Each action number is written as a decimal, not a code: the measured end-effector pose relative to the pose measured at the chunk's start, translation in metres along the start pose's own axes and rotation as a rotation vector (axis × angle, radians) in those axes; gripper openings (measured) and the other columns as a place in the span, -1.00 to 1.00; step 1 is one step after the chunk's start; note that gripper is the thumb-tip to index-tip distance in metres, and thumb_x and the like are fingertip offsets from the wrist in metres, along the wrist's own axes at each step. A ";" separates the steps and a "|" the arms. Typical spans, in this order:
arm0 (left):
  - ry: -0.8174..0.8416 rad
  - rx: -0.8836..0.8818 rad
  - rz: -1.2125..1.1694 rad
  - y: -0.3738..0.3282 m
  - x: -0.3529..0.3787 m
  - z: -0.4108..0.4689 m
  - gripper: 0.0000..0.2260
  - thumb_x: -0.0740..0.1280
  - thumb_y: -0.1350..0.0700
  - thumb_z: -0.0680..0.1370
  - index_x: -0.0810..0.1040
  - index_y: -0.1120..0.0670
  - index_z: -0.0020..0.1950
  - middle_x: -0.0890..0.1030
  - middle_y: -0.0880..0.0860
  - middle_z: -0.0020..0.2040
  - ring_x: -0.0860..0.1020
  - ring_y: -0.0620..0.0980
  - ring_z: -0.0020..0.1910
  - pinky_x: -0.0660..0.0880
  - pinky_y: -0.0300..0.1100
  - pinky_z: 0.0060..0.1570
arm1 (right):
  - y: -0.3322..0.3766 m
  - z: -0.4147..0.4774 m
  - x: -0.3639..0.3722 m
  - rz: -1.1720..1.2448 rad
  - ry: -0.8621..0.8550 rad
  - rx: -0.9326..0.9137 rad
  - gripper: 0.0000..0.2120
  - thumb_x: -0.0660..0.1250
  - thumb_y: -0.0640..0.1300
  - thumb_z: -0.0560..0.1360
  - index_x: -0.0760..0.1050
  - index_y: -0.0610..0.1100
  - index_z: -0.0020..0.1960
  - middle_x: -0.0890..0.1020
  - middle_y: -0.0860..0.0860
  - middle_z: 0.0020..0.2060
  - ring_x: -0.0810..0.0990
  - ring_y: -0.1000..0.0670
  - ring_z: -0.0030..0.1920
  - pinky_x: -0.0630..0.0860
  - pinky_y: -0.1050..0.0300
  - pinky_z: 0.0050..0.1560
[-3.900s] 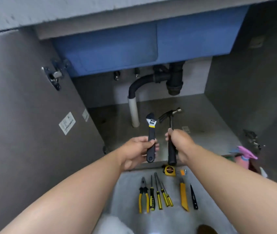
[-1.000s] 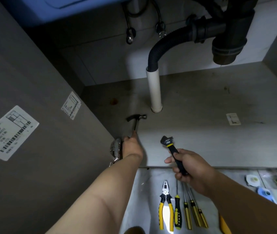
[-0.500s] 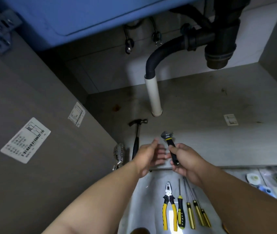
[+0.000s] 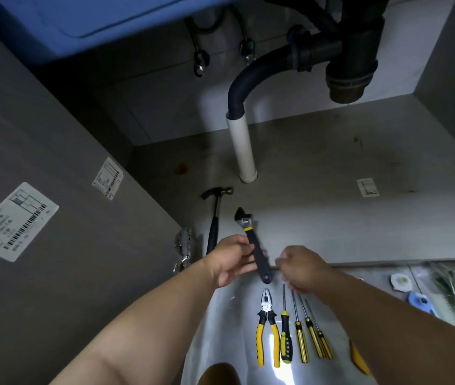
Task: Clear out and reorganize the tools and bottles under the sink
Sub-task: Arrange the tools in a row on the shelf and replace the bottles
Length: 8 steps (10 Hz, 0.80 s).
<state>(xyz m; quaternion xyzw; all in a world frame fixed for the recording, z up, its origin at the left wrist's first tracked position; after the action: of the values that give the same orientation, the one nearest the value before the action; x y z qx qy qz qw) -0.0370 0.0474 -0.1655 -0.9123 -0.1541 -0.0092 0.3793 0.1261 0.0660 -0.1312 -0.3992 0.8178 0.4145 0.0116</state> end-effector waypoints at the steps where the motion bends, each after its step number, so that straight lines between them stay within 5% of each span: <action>1: -0.270 0.039 0.128 0.003 -0.026 0.021 -0.79 0.11 0.39 0.65 0.38 0.09 -0.03 0.64 0.19 -0.15 0.64 0.13 -0.22 0.61 0.04 -0.09 | -0.013 -0.001 0.002 -0.046 0.047 0.023 -0.76 0.14 -0.14 0.63 0.51 -0.28 0.04 0.69 -0.30 -0.09 0.60 -0.14 -0.26 0.51 0.08 -0.21; 3: -0.503 0.106 0.292 -0.007 -0.052 0.047 -0.83 0.30 0.31 0.52 0.50 0.05 -0.17 0.64 0.21 -0.16 0.63 0.20 -0.13 0.61 0.20 0.05 | -0.020 0.000 0.000 -0.173 0.067 -0.003 -0.70 0.13 -0.28 0.58 0.58 -0.44 0.00 0.67 -0.37 -0.12 0.58 -0.12 -0.28 0.46 0.17 -0.30; 4: -0.575 0.125 0.381 -0.017 -0.054 0.054 -0.94 0.39 0.20 0.54 0.58 0.06 -0.10 0.68 0.12 -0.07 0.65 0.17 0.02 0.56 -0.09 0.05 | -0.018 0.001 0.002 -0.241 0.064 0.008 -0.74 0.12 -0.22 0.61 0.54 -0.31 0.09 0.67 -0.29 0.01 0.61 -0.12 -0.13 0.59 0.09 -0.08; 5: -0.645 0.113 0.364 -0.023 -0.058 0.057 -0.90 0.40 0.21 0.54 0.56 0.05 0.02 0.63 0.09 -0.05 0.60 0.14 -0.02 0.48 -0.17 -0.03 | -0.014 0.000 0.005 -0.348 0.059 -0.004 -0.83 0.10 -0.18 0.63 0.46 -0.16 0.10 0.64 -0.23 0.07 0.60 -0.13 -0.02 0.59 -0.03 0.14; 7: -0.649 0.176 0.466 -0.030 -0.052 0.061 -0.85 0.34 0.24 0.54 0.59 0.07 0.08 0.65 0.11 -0.01 0.59 0.14 -0.03 0.46 -0.19 -0.08 | -0.011 -0.001 0.007 -0.384 0.068 0.002 -0.86 0.11 -0.17 0.64 0.44 -0.12 0.08 0.64 -0.21 0.09 0.60 -0.13 0.00 0.59 -0.01 0.15; 8: -0.620 0.254 0.761 -0.038 -0.041 0.053 -0.67 0.34 0.28 0.47 0.55 0.15 0.23 0.61 0.18 0.10 0.59 0.22 0.10 0.54 -0.07 0.10 | -0.010 0.001 0.008 -0.366 0.071 -0.003 -0.78 0.12 -0.18 0.64 0.51 -0.20 0.15 0.65 -0.22 0.09 0.64 -0.19 0.07 0.59 -0.03 0.15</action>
<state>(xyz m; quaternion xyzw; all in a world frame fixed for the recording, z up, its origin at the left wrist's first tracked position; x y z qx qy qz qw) -0.0924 0.0983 -0.1821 -0.8103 0.0841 0.4199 0.4000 0.1271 0.0581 -0.1409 -0.5556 0.7308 0.3923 0.0571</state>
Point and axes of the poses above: each hand's wrist, its own z-axis towards the middle knuckle, its own x-axis out of the palm, y = z × x, the point moved 7 cm from there along z, towards the middle knuckle
